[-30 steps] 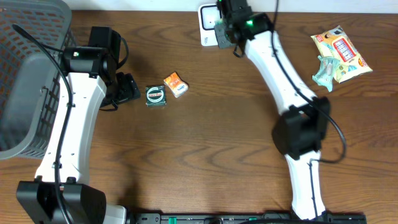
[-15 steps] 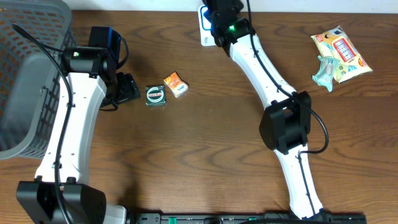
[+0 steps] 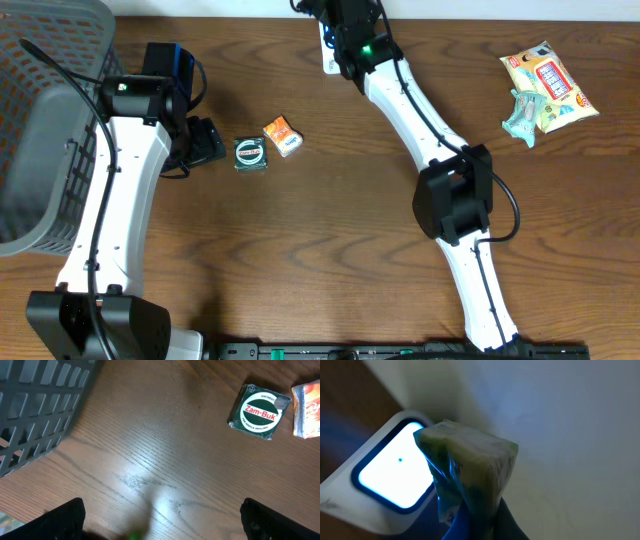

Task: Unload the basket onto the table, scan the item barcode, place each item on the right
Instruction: 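Hold the light-blue packet under the scanner with the right gripper, then place the light-blue packet at the top-right corner and release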

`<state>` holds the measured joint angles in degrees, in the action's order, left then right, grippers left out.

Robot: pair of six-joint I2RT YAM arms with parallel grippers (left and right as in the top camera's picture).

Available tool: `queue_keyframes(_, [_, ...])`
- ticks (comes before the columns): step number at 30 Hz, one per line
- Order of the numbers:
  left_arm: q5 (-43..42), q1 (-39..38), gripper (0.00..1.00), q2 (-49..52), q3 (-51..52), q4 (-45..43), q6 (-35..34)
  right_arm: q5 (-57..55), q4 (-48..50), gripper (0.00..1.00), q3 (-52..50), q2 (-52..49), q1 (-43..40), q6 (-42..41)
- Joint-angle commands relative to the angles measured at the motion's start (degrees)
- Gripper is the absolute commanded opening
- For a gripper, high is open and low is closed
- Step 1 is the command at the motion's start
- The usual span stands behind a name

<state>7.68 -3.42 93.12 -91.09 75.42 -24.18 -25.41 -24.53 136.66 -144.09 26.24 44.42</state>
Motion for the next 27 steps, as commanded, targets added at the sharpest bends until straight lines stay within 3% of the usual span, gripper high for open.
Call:
queue_keyframes(1, [0.50,0.20,0.97,0.37,0.13,0.22,-0.33,0.83,-1.90,0.01,-0.26,-1.05,0.22,2.12])
queue_keyframes(14, [0.50,0.20,0.98,0.37,0.13,0.20,-0.33,-3.28,-0.74,0.01,-0.26,0.17,-0.57,0.76])
queue_keyframes(20, [0.50,0.20,0.98,0.37,0.13,0.22,-0.33,-10.51,-0.92,0.01,-0.26,5.55,-5.44,-14.51])
queue_keyframes(27, [0.50,0.20,0.97,0.37,0.13,0.22,-0.33,-10.21,-18.47,0.01,-0.26,11.10,-16.11,-30.01])
